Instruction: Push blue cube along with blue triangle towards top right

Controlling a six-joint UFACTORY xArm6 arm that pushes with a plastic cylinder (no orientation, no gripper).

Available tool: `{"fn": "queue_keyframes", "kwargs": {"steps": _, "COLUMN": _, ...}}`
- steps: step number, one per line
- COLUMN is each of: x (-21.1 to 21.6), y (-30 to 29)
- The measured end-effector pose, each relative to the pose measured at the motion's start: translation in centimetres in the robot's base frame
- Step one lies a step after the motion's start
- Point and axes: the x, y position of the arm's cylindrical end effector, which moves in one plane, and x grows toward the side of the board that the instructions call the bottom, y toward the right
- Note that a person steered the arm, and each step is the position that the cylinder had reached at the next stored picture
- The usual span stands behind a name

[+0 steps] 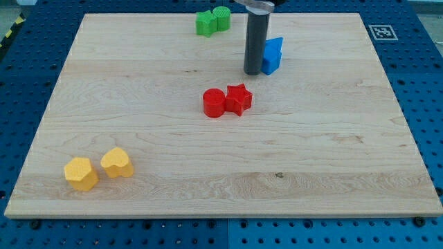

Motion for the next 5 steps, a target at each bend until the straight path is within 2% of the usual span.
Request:
{"fn": "queue_keyframes", "kwargs": {"steps": 1, "x": -2.8, "y": -2.5}}
{"fn": "queue_keyframes", "kwargs": {"steps": 2, "x": -5.0, "y": -2.5}}
{"fn": "queue_keyframes", "kwargs": {"steps": 4, "x": -1.5, "y": 0.2}}
{"fn": "queue_keyframes", "kwargs": {"steps": 5, "x": -1.8, "y": 1.4}}
